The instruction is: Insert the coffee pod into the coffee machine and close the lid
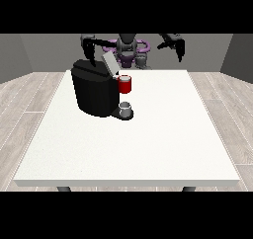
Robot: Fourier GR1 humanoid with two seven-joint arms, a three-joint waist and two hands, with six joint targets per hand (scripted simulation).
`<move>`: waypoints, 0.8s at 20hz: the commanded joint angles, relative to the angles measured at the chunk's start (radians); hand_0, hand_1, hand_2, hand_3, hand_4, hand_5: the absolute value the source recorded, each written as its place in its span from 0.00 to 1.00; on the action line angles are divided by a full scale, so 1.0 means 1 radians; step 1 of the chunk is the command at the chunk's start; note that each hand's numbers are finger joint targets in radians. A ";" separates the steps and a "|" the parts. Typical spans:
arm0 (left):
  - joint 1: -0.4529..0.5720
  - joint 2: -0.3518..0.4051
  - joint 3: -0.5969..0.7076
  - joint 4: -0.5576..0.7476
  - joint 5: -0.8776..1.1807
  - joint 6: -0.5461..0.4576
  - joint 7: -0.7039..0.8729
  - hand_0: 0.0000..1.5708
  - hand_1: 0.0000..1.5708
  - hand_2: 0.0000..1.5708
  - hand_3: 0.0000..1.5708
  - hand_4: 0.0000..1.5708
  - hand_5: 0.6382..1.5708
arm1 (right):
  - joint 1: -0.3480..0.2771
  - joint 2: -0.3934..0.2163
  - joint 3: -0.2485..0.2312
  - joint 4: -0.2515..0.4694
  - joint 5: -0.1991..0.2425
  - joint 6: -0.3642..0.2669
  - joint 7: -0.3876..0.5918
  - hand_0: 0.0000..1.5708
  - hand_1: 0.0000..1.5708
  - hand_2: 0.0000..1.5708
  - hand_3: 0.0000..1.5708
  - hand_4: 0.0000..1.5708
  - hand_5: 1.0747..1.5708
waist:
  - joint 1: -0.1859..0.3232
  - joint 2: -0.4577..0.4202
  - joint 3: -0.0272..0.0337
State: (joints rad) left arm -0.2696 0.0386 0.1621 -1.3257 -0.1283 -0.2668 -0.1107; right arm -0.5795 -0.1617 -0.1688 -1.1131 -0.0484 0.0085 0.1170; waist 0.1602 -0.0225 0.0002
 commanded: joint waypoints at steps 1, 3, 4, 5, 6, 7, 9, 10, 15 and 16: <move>-0.004 0.007 -0.014 -0.089 0.016 0.016 0.085 0.00 0.00 0.00 0.00 0.23 1.00 | -0.002 0.025 0.029 0.049 0.025 -0.011 -0.048 0.00 0.00 0.00 0.00 0.00 1.00 | 0.000 0.019 0.0000; 0.014 0.053 0.030 -0.033 0.029 0.007 0.004 0.00 0.00 0.00 0.00 0.20 1.00 | -0.064 0.025 0.046 0.019 0.020 -0.001 0.002 0.00 0.00 0.00 0.00 0.00 1.00 | -0.024 0.040 -0.0003; 0.020 0.010 -0.012 -0.086 -0.004 0.054 0.020 0.00 0.00 0.00 0.00 0.20 1.00 | -0.039 0.006 0.040 0.056 0.023 0.030 -0.060 0.00 0.00 0.00 0.00 0.00 1.00 | -0.011 0.049 -0.0001; 0.018 0.028 -0.015 -0.075 -0.006 0.035 -0.016 0.00 0.00 0.00 0.00 0.21 1.00 | -0.057 -0.009 0.024 0.074 0.029 0.021 -0.100 0.00 0.00 0.00 0.00 0.00 1.00 | -0.010 0.088 -0.0001; 0.039 0.045 -0.007 -0.091 0.007 0.017 0.010 0.00 0.00 0.00 0.00 0.20 1.00 | -0.080 -0.003 0.035 0.074 0.033 0.011 -0.042 0.00 0.00 0.00 0.00 0.00 1.00 | 0.006 0.058 -0.0002; 0.027 0.055 -0.004 -0.113 0.027 -0.002 0.062 0.00 0.00 0.00 0.00 0.19 1.00 | -0.110 -0.040 0.000 0.092 0.001 0.044 -0.024 0.00 0.00 0.00 0.00 0.00 1.00 | 0.016 0.059 -0.0001; 0.055 0.056 -0.004 -0.094 0.023 0.008 0.032 0.00 0.00 0.00 0.00 0.22 1.00 | -0.126 -0.019 0.021 0.086 0.003 0.040 0.008 0.00 0.00 0.00 0.00 0.00 1.00 | -0.008 0.056 -0.0002; -0.014 0.089 0.051 -0.030 0.024 0.037 -0.018 0.00 0.00 0.00 0.00 0.23 1.00 | -0.148 -0.013 0.035 0.067 0.017 0.036 -0.027 0.00 0.00 0.00 0.00 0.05 1.00 | -0.037 0.111 -0.0004; 0.030 0.054 -0.024 -0.119 0.028 0.016 0.064 0.00 0.00 0.00 0.00 0.23 1.00 | -0.174 -0.016 0.052 0.125 0.063 0.007 -0.049 0.00 0.00 0.00 0.00 0.08 1.00 | 0.008 0.090 -0.0002; 0.037 0.083 0.025 -0.054 0.027 0.029 -0.049 0.00 0.00 0.00 0.00 0.24 1.00 | -0.169 -0.015 0.067 0.103 0.062 0.035 -0.062 0.00 0.00 0.00 0.00 0.13 1.00 | -0.017 0.125 -0.0005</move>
State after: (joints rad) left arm -0.2295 0.0922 0.1570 -1.4165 -0.1100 -0.2382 -0.0925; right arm -0.7253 -0.1788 -0.1286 -1.0212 -0.0092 0.0307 0.0656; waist 0.1540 0.0595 -0.0012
